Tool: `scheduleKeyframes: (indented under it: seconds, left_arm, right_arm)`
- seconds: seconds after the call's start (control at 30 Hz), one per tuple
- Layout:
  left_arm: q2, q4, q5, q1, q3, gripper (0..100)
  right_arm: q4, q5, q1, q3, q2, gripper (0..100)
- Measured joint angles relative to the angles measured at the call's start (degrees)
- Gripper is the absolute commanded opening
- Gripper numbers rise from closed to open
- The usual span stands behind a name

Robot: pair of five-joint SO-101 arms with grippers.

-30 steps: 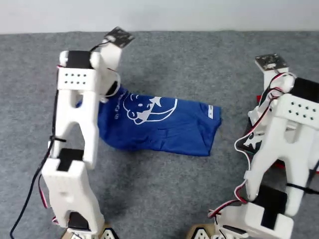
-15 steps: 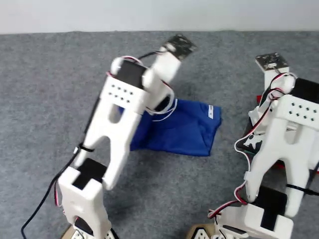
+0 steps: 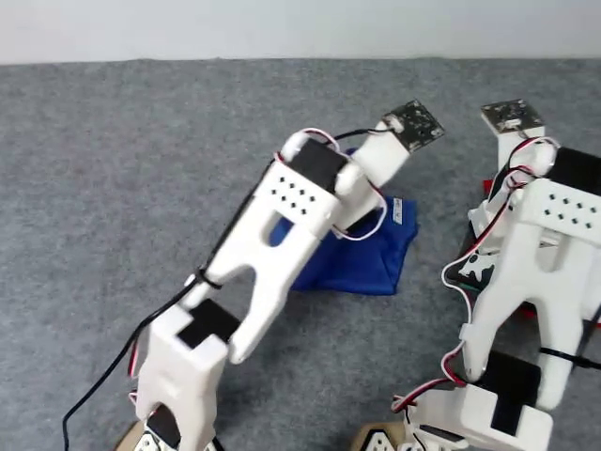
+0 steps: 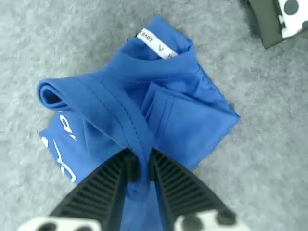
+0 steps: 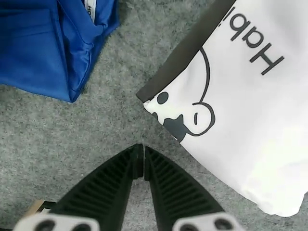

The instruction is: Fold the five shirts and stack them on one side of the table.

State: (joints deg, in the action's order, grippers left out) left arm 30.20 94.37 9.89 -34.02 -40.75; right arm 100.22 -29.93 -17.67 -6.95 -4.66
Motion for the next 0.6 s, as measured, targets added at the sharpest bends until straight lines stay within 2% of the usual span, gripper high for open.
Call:
scheduleKeyframes:
  seconds: [0.3, 0.47, 0.6]
  left_arm:
    - [14.7, 0.0, 0.0, -0.4, -17.1, 2]
    - [19.0, 3.5, 0.0, -0.4, -25.3, 15]
    - [19.3, 4.7, -3.0, -0.4, -30.1, 18]
  right_arm:
    - [0.1, 0.0, 0.0, 0.0, 0.0, 0.9]
    - [0.1, 0.0, 0.0, 0.0, 0.0, 0.9]
    - [0.1, 0.0, 0.0, 0.0, 0.0, 0.9]
